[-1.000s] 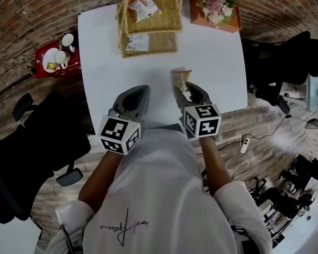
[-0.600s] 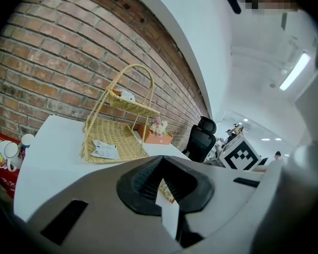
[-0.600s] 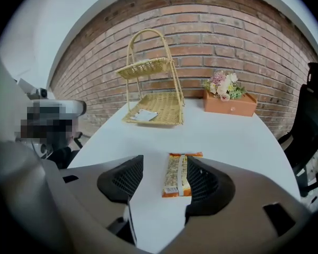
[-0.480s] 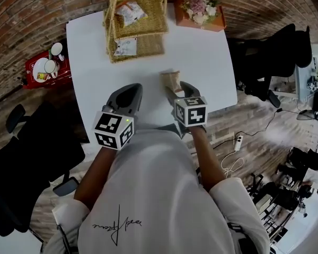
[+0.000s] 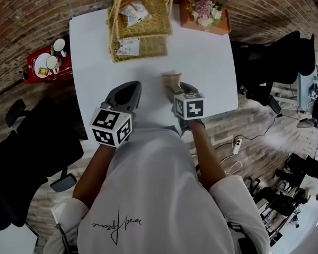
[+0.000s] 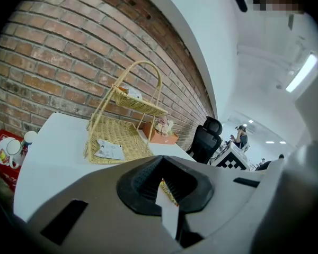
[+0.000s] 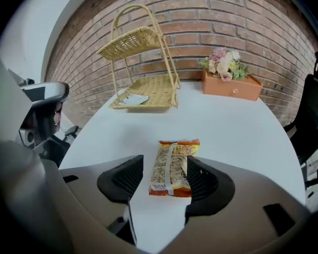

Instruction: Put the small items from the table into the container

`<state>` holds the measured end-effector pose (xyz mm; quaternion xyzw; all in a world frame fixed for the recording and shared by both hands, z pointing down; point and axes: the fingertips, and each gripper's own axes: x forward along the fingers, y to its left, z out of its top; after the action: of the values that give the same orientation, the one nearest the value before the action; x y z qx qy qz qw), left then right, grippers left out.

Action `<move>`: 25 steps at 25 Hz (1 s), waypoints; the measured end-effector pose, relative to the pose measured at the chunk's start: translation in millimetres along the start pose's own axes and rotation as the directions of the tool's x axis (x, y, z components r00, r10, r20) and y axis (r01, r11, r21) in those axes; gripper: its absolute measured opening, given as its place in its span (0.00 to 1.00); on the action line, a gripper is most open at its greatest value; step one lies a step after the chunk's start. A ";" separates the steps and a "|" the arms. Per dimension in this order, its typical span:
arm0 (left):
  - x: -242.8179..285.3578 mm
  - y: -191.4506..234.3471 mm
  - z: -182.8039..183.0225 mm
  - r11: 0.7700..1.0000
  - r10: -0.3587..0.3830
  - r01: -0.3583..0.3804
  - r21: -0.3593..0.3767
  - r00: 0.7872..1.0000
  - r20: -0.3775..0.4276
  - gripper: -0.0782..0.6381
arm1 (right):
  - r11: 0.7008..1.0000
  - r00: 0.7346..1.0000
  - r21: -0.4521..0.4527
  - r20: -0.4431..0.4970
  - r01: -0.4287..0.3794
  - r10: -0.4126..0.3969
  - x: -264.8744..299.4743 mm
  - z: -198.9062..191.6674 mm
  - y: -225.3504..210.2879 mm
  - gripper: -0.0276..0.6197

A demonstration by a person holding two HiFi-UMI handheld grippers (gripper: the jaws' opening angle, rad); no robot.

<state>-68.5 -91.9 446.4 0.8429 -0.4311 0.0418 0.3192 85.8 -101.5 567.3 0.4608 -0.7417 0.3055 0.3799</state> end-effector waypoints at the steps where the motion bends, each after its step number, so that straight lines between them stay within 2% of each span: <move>1: 0.8 -0.2 -1.2 1.000 -0.005 0.005 -0.014 1.000 -0.004 0.12 | 1.000 1.000 0.007 -0.008 0.001 -0.001 1.8 -2.4 -0.8 0.39; 3: 3.0 -2.2 -2.0 0.999 -0.019 0.018 -0.033 1.000 -0.006 0.12 | 1.000 1.000 0.010 -0.022 0.003 -0.003 6.2 -8.4 -2.3 0.39; 17: 12.4 -11.9 -11.4 0.998 -0.049 0.047 -0.039 0.998 -0.045 0.12 | 0.999 0.997 0.011 -0.062 0.043 -0.042 16.1 -23.9 -7.9 0.39; 25: 10.0 -8.7 -9.7 0.997 -0.044 0.041 -0.067 0.998 -0.039 0.12 | 1.000 0.997 -0.004 -0.075 0.007 -0.007 16.9 -27.4 -1.1 0.36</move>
<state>-53.7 -89.6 453.2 0.8397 -0.4077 0.0379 0.3566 89.6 -87.5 596.0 0.4511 -0.7258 0.3199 0.4092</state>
